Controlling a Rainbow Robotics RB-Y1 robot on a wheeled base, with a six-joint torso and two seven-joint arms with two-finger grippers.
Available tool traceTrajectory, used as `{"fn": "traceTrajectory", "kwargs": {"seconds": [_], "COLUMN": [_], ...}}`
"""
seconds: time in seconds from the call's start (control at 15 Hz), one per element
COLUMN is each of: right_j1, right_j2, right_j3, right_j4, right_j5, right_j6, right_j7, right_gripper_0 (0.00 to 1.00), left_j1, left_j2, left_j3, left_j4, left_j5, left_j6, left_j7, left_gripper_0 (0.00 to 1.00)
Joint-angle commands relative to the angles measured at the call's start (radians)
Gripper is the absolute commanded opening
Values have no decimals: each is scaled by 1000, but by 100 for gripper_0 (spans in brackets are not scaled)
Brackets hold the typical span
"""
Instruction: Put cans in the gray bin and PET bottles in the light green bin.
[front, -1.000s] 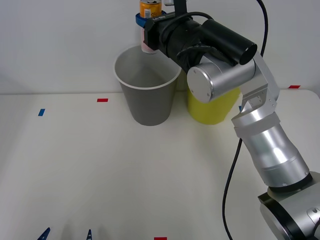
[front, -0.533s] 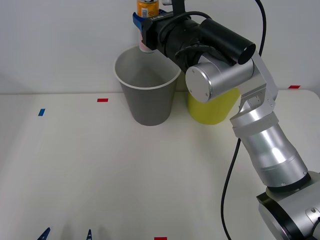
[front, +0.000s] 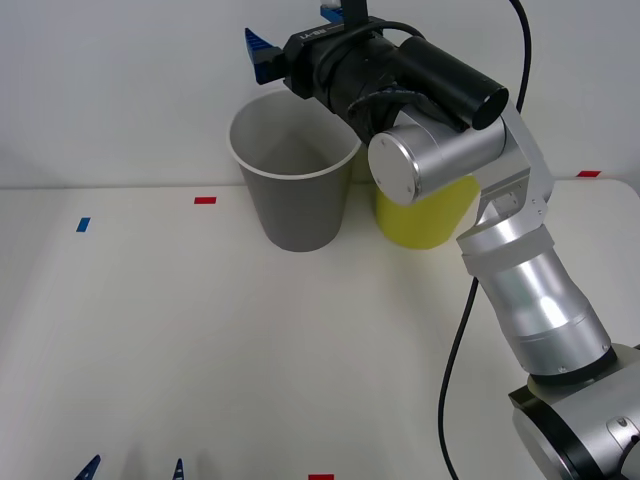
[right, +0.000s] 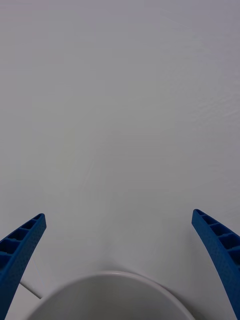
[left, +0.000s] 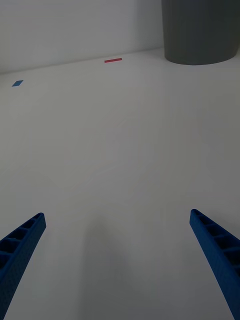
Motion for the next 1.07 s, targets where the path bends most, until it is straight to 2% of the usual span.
{"fn": "traceTrajectory", "kwargs": {"seconds": [0.07,0.33,0.8,1.0,1.07], "right_j1": [29,160,410,555,624], "right_j2": [1,-37,-192,-252,-266], "right_j3": [-30,-31,-62,-102,-118], "right_j4": [-58,-219,-516,-655,-707], "right_j5": [0,-1,8,45,69], "right_j6": [0,0,0,-4,-9], "right_j7": [37,48,31,0,-44], "right_gripper_0": [100,100,100,100,100], "left_j1": [0,0,0,0,0], "left_j2": [0,0,0,0,0], "left_j3": [0,0,0,0,0], "left_j4": [0,0,0,0,0], "left_j5": [0,0,0,0,0], "left_j6": [0,0,0,0,0], "left_j7": [0,0,0,0,0], "left_gripper_0": [100,100,100,100,100]}}
